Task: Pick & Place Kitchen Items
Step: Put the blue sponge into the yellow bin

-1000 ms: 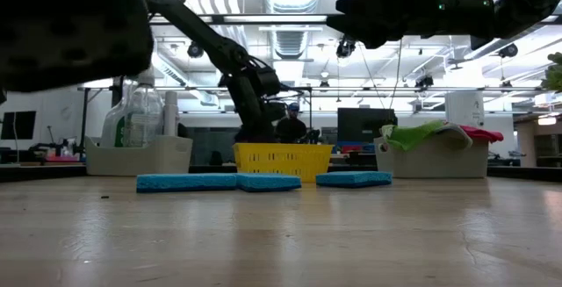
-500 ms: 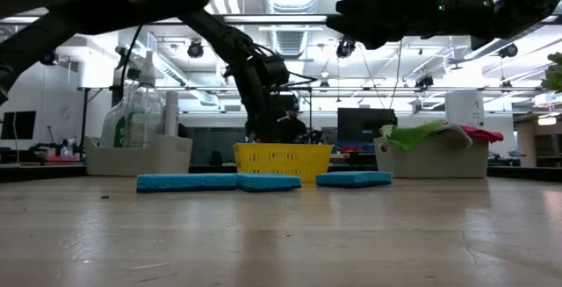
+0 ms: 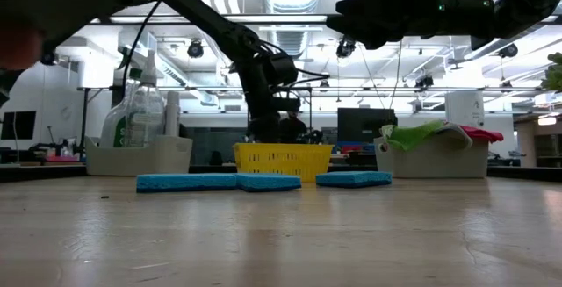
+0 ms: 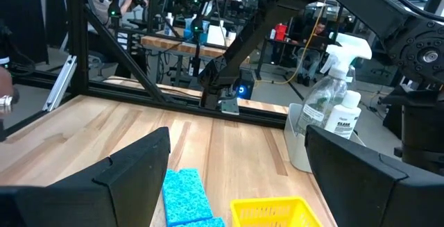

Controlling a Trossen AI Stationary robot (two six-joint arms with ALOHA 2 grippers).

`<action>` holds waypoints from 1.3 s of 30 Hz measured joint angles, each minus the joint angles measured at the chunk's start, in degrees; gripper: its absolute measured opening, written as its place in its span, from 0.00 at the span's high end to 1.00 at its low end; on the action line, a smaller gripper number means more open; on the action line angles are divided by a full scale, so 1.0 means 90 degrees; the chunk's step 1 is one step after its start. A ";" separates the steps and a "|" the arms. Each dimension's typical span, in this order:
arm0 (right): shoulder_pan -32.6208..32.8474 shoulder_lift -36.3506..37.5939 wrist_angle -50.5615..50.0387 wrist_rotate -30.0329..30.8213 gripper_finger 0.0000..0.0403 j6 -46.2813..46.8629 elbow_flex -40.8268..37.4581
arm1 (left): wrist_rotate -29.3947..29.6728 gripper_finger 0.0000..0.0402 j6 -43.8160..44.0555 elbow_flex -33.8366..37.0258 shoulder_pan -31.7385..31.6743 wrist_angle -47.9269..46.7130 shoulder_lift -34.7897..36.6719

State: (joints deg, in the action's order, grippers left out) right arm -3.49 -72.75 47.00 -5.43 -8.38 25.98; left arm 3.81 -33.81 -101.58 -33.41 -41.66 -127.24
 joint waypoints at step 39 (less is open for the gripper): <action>-0.0002 0.0002 -0.0213 0.0459 0.18 -0.0002 0.0000 | 0.0720 0.96 -0.0833 0.0670 0.0078 0.0013 0.0134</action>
State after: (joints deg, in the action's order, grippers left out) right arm -3.51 -72.73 45.09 -1.30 -8.40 25.98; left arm 10.28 -41.30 -95.55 -32.71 -41.54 -126.04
